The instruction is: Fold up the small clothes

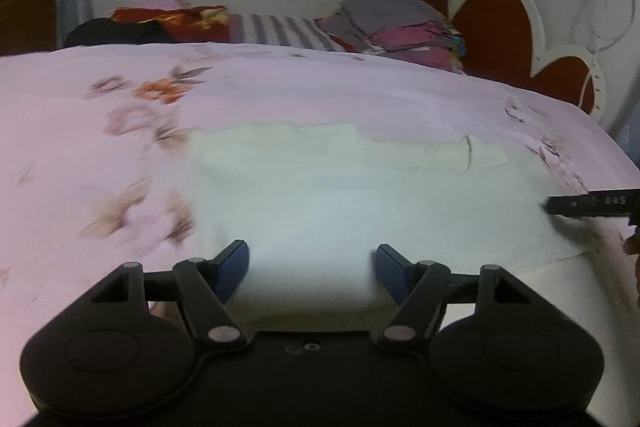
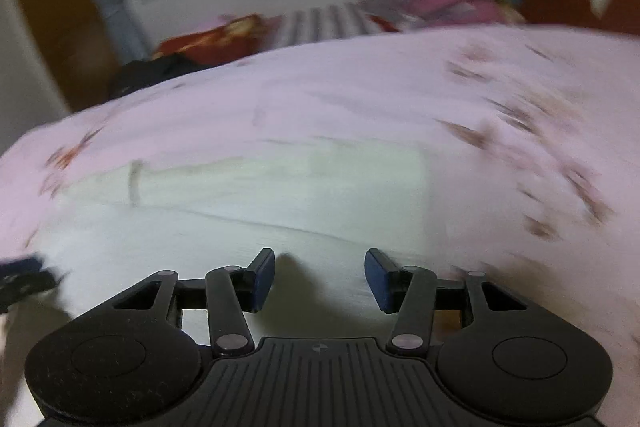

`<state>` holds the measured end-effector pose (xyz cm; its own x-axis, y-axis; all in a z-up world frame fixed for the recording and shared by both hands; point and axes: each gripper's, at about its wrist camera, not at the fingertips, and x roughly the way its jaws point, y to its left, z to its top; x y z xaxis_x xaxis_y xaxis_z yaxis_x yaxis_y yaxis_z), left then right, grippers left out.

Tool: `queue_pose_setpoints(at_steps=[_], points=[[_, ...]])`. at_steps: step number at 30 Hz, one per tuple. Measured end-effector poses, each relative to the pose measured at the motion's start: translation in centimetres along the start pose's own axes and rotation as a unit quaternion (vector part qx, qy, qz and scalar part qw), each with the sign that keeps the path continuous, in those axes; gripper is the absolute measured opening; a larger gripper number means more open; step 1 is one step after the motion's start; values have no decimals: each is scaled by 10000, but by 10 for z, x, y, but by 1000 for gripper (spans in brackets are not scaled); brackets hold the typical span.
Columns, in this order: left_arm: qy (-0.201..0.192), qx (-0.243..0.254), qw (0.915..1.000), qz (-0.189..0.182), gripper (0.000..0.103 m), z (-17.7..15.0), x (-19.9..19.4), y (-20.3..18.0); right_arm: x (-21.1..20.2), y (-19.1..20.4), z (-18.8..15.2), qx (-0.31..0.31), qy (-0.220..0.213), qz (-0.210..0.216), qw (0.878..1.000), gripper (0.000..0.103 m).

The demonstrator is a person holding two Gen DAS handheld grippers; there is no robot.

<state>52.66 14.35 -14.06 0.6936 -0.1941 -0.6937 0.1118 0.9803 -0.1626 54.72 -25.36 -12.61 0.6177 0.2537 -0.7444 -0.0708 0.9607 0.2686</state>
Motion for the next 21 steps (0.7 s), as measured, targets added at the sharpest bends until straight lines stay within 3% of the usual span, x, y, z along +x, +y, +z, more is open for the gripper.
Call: queue_pose_setpoints(at_steps=[3,5,9,11,13,21], points=[[-105,-272,9995,-79,67,2,-8,1,-14,-5,-2,64,-57,-134,9999,51],[-190,-328,9992,-123,67,4,-12,-1,-29,7,-7,-23,-217,13,9998,51],[70,-198,9998,7,68,0,-1,-2,-28,29,-20,-265,-77,131,9995,51],[108,-147,9998,90,68,-2,2,1,-19,27,-27,-266,118,-112,9995,49],[125,-212,9997,67,68,-2,0,6,-19,19,-29,-142,78,-238,9996,37],[193,-8,9998,98,68,-6,-2,4,-19,25,-27,-76,199,-583,9981,37]])
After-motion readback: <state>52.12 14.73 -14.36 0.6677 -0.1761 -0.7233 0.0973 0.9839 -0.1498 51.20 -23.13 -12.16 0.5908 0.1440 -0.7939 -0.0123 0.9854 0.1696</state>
